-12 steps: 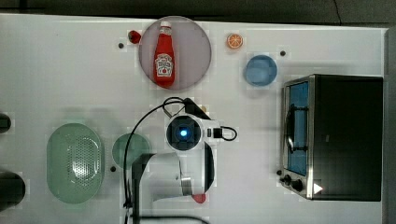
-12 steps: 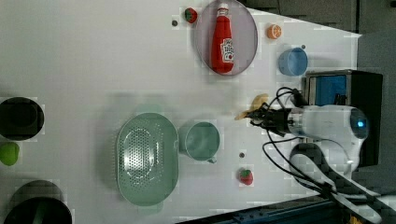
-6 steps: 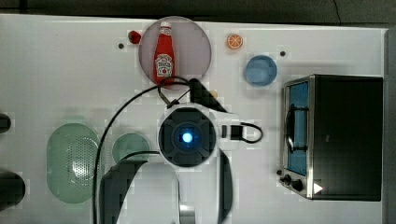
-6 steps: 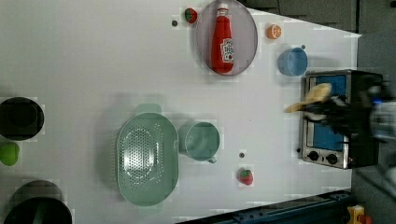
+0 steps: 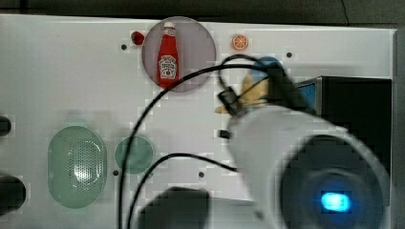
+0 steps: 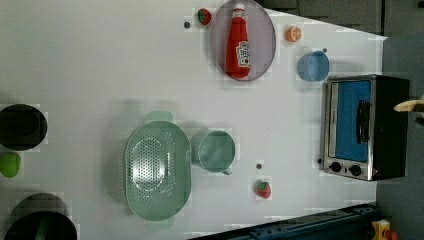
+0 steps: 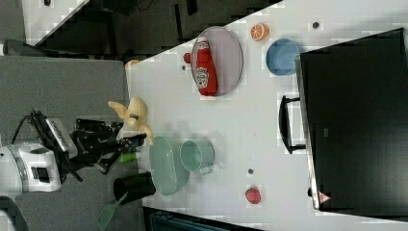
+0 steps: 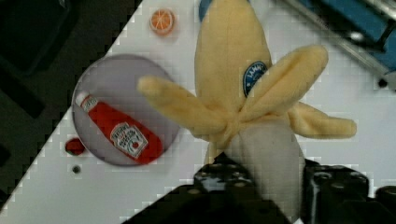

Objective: Pick banana from table and place on oven.

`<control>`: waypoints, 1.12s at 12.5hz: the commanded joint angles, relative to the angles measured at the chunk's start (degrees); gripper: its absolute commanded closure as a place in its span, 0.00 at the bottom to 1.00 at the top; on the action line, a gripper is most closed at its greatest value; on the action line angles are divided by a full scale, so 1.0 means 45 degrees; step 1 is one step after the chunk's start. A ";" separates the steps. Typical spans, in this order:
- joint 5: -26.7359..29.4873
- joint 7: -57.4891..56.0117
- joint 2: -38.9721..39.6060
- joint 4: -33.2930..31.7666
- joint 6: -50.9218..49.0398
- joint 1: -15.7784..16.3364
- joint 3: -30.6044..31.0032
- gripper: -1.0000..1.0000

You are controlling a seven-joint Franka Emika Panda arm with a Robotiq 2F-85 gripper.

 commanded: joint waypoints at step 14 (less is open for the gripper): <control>-0.0144 -1.3010 0.5732 -0.0348 0.4721 -0.0553 -0.6969 0.75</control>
